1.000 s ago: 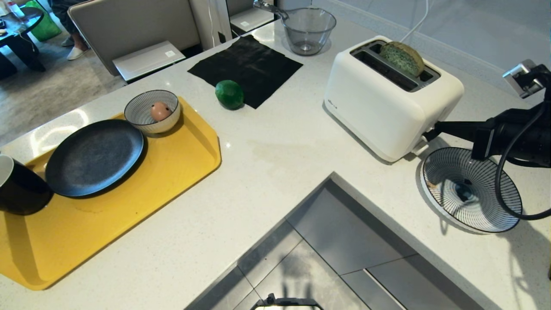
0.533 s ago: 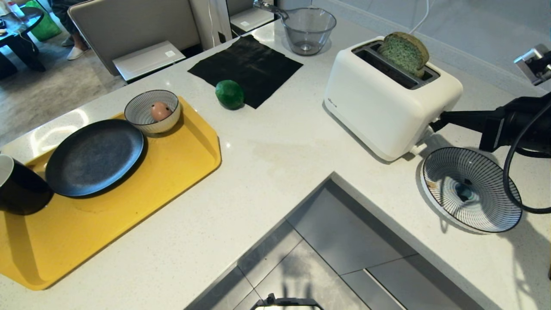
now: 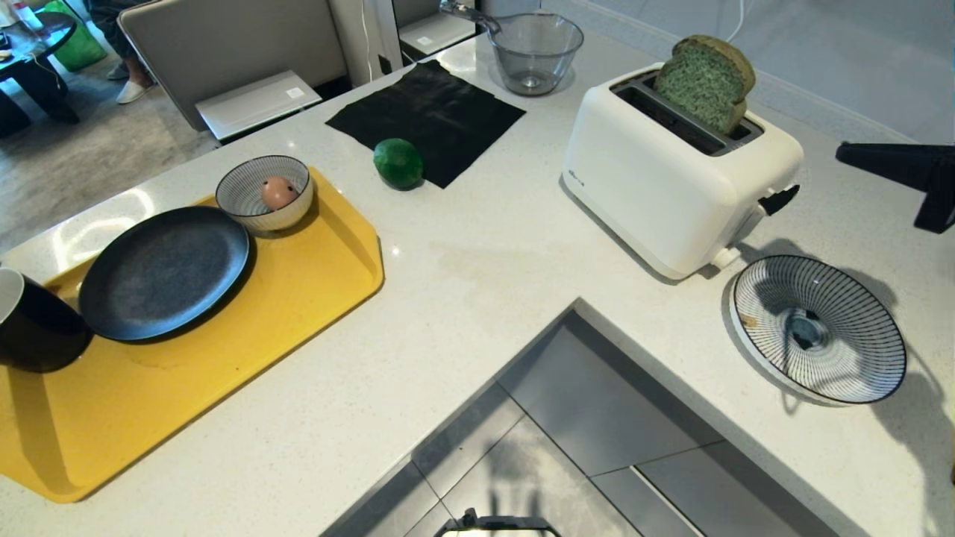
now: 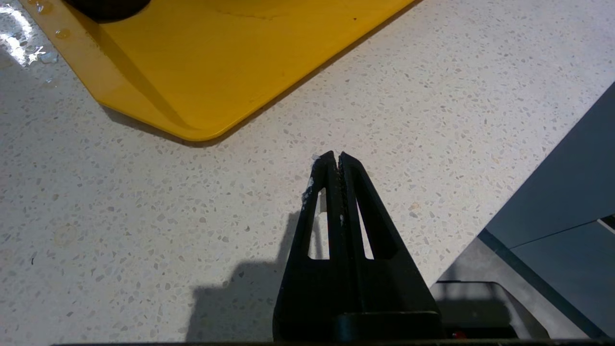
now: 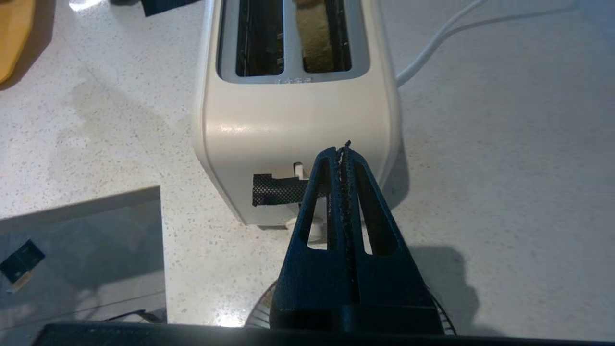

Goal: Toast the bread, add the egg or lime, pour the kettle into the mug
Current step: Put the fruit on a plate

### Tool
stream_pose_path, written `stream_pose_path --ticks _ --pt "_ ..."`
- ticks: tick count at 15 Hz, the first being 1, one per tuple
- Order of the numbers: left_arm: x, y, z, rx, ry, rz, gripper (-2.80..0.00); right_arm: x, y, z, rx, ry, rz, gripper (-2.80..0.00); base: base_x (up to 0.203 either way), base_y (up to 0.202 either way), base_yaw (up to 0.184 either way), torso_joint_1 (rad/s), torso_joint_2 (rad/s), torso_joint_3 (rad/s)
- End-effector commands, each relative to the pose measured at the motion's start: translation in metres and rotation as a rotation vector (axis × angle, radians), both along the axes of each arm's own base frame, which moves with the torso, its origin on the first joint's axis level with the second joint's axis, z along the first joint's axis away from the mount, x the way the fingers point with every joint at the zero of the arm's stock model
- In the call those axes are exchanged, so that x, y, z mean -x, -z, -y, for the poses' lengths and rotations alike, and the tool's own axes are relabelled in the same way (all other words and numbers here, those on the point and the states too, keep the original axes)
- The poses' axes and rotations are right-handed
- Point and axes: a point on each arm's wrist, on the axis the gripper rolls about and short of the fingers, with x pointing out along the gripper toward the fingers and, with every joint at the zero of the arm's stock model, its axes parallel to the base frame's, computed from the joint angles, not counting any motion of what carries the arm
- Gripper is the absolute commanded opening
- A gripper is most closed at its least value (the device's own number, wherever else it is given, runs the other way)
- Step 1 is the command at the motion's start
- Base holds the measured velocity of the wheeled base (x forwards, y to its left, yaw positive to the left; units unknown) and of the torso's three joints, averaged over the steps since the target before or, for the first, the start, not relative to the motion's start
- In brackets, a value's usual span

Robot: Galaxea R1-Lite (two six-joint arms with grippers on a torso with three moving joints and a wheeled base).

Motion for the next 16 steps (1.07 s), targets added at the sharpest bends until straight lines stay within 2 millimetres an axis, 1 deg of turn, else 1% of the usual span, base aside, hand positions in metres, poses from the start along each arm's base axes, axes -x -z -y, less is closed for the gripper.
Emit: stream_pose_path --ticks 1,3,5,7,12,16 --pt "-0.001 0.005 0.0 0.0 0.0 -0.015 -2.8 0.035 -0.016 0.008 0.011 0.062 0.064 -2.8 0.0 0.0 0.0 0.0 0.0 0.0" --pt "-0.001 0.005 0.0 0.0 0.0 -0.015 -2.8 0.055 -0.019 0.015 0.011 0.179 0.053 -2.8 0.0 0.0 0.0 0.0 0.0 0.0" --pt "-0.001 0.005 0.0 0.0 0.0 -0.015 -2.8 0.068 -0.016 0.017 0.014 0.283 0.034 -2.8 0.0 0.0 0.0 0.0 0.0 0.0" --pt "-0.001 0.005 0.0 0.0 -0.002 -0.015 -2.8 0.08 -0.017 0.016 0.034 0.346 0.051 -2.8 0.0 0.0 0.0 0.0 0.0 0.0" --pt "-0.001 0.005 0.0 0.0 -0.001 -0.015 -2.8 0.11 -0.036 0.009 0.04 0.384 0.165 -2.8 0.0 0.0 0.0 0.0 0.0 0.0" --pt "-0.001 0.005 0.0 0.0 -0.002 -0.015 -2.8 0.127 -0.054 0.008 0.029 0.496 0.251 -2.8 0.0 0.0 0.0 0.0 0.0 0.0"
